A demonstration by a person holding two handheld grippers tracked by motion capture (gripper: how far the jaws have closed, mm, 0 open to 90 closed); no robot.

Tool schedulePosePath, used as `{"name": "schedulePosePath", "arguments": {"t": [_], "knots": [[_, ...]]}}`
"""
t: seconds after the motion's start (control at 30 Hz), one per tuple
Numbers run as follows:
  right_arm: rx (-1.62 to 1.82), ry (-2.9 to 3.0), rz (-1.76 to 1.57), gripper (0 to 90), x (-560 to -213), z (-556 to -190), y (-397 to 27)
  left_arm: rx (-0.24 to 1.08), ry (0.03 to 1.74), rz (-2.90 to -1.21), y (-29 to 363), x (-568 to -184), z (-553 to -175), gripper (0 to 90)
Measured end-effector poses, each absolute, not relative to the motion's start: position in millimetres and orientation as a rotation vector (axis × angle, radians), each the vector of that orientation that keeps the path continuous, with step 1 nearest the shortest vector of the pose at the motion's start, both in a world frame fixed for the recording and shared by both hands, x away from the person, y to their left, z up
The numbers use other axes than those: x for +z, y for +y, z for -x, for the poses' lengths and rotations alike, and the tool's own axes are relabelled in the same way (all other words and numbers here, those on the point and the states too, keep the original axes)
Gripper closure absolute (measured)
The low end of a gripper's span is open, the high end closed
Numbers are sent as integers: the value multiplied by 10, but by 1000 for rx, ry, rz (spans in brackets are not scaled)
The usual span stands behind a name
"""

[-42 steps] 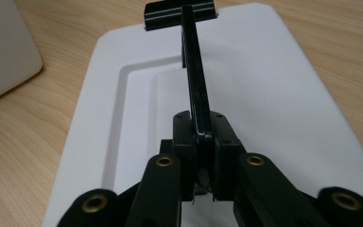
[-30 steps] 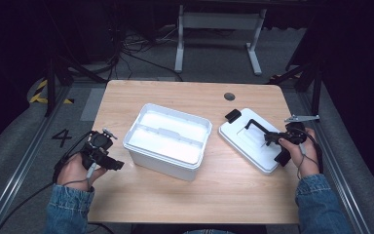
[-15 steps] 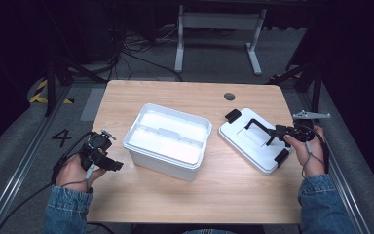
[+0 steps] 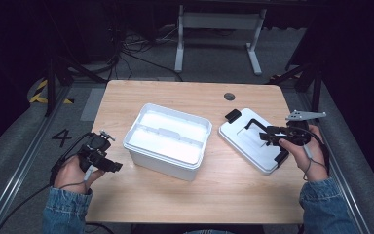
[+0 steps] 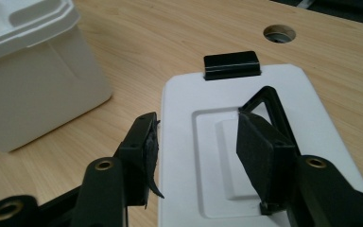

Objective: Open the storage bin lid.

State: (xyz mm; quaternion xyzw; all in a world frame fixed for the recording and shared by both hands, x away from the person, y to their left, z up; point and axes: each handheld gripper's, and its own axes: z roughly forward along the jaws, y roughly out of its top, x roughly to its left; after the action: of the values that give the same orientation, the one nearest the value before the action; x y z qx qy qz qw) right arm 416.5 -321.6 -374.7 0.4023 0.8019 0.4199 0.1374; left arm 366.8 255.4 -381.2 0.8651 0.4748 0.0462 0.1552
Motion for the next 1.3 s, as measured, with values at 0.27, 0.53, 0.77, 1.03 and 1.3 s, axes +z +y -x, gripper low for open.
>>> {"name": "schedulePosePath", "arguments": {"t": [0.27,0.53,0.77,1.03,1.3], "knots": [[1204,2405,-1105,487,-3711,-4007,-3048,134,1352,-2479,2539,-3787,-3654,270],[1197,2480,-1050,480,-3739,-3894,-2878,143,1343,-2489,2538,-3775,-3650,270],[1178,2539,-1008,475,-3828,-3805,-2729,142,1340,-2491,2539,-3773,-3653,270],[1181,2570,-955,451,-3940,-3736,-2616,142,1341,-2495,2541,-3791,-3650,268],[1164,2611,-945,430,-4105,-3689,-2519,147,1335,-2494,2547,-3790,-3647,266]]}}
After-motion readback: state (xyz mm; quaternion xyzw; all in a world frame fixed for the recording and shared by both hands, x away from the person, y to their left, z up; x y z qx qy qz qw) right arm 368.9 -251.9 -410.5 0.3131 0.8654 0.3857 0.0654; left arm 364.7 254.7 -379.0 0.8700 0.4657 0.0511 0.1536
